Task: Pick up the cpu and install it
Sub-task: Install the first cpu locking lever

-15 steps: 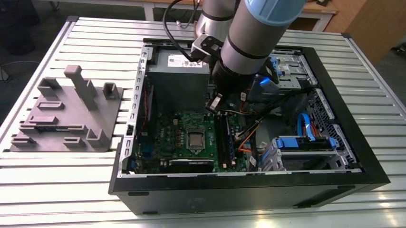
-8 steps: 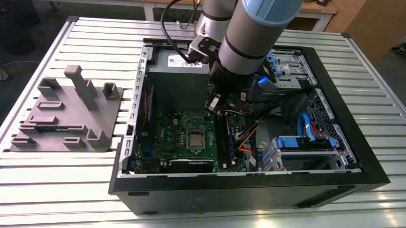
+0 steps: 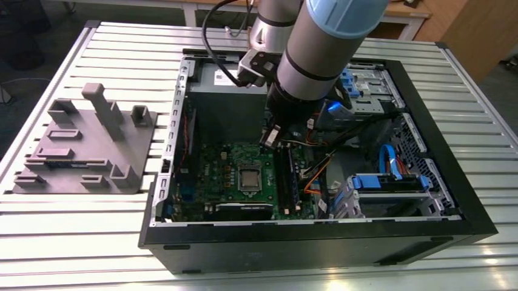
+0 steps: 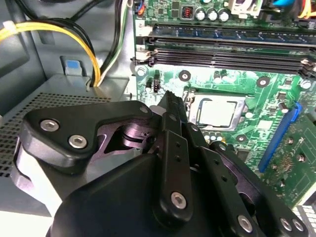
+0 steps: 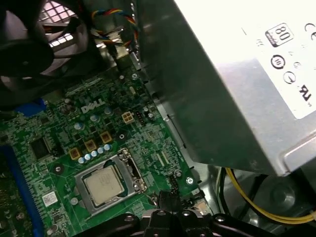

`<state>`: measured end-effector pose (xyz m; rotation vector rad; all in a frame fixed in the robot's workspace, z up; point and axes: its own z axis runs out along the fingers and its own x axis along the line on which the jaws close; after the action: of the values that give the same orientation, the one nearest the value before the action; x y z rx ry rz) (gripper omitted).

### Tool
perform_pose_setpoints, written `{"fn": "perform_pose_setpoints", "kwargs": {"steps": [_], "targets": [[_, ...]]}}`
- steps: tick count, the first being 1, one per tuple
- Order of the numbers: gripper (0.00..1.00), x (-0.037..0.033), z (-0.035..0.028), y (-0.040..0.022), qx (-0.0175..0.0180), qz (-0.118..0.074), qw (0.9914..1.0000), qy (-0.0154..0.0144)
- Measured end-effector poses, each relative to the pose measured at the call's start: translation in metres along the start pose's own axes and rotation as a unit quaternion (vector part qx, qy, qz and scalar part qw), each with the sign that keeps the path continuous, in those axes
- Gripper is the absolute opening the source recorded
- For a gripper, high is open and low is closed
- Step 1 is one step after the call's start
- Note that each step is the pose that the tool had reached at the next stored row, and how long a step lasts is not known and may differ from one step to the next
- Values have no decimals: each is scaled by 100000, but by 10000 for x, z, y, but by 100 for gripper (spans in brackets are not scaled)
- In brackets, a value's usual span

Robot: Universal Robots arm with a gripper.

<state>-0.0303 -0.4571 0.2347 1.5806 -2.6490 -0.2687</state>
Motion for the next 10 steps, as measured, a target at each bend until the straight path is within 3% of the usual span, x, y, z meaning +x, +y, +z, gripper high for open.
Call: {"fn": "perform_pose_setpoints", "kwargs": {"steps": [10], "targets": [[10, 68, -1, 5, 218, -1315, 99991, 181]]}}
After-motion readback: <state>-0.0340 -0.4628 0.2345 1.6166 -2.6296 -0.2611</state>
